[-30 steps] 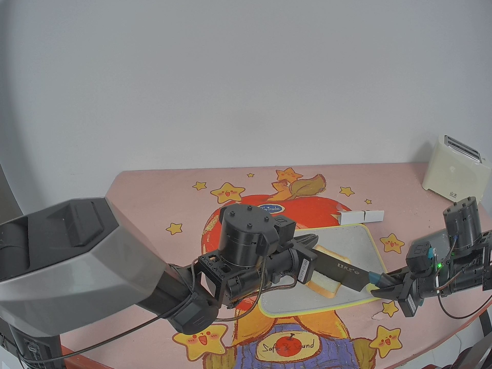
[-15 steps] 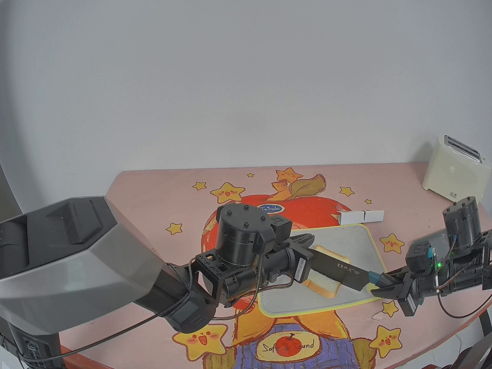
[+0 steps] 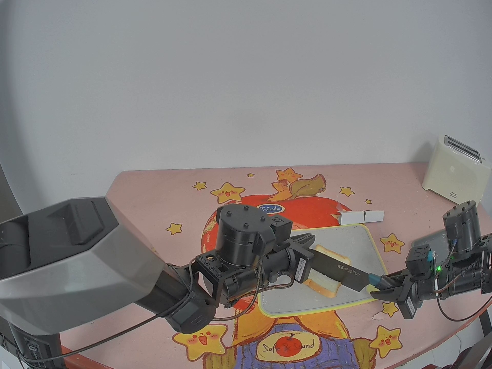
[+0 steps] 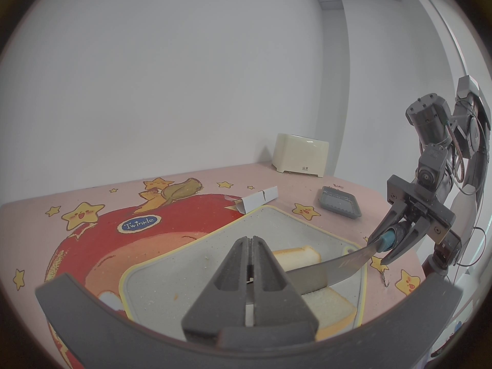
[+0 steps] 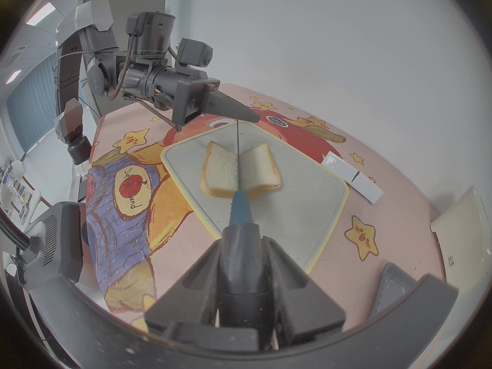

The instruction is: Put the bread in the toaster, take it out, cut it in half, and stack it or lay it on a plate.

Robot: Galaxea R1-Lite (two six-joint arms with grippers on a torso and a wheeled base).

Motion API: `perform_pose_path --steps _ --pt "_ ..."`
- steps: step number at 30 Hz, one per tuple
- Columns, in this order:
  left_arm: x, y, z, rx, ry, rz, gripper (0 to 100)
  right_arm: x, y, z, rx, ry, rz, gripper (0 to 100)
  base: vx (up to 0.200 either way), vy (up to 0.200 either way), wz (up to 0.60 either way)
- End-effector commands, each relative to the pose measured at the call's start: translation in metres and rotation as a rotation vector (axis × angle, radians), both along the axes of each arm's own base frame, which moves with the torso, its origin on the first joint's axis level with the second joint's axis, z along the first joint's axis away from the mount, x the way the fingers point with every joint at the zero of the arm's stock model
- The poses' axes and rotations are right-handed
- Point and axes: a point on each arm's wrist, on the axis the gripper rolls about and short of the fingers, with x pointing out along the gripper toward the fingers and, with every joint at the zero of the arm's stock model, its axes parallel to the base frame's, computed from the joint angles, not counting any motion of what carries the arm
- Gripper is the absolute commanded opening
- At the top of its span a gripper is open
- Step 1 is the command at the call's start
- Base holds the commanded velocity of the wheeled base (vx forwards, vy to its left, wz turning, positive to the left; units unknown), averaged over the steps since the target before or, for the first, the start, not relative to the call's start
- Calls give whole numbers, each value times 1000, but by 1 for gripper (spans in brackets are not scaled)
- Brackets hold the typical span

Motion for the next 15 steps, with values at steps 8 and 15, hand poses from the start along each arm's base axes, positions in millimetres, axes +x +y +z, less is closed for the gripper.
perform_pose_path --steps 8,15 --pt "-1 -2 14 -74 -70 -8 0 1 0 1 -1 1 2 0 0 0 0" --pt "-2 -5 4 -68 -68 -19 0 2 1 2 1 -4 2 0 0 0 0"
